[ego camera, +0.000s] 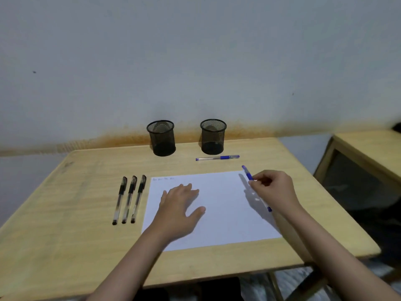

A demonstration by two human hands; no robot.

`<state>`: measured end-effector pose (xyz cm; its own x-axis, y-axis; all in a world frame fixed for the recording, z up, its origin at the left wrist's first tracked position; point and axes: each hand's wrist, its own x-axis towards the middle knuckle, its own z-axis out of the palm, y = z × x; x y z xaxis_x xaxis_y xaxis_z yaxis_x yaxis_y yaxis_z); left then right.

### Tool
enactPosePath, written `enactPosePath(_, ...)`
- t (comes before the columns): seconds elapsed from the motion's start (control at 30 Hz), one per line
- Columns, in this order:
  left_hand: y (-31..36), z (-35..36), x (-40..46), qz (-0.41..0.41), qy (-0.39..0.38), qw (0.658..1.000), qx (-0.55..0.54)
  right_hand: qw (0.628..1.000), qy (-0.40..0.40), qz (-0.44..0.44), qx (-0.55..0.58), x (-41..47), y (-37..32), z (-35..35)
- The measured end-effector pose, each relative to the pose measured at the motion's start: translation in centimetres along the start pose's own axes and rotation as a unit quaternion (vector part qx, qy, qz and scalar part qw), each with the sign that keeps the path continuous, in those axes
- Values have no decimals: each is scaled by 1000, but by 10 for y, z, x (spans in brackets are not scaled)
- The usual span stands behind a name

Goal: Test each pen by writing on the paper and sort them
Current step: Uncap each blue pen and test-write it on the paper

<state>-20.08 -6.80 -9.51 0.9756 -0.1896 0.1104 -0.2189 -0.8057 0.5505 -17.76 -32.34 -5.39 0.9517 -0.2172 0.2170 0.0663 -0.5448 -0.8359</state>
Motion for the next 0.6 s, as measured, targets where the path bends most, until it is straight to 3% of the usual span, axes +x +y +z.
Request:
enactPosePath(0.27, -8, 7, 1, 25, 2, 999, 35, 993, 15, 11, -119, 10, 30, -8)
enactPosePath(0.6, -7, 8, 0, 25, 6, 999, 37, 995, 42, -6, -87, 26, 24, -4)
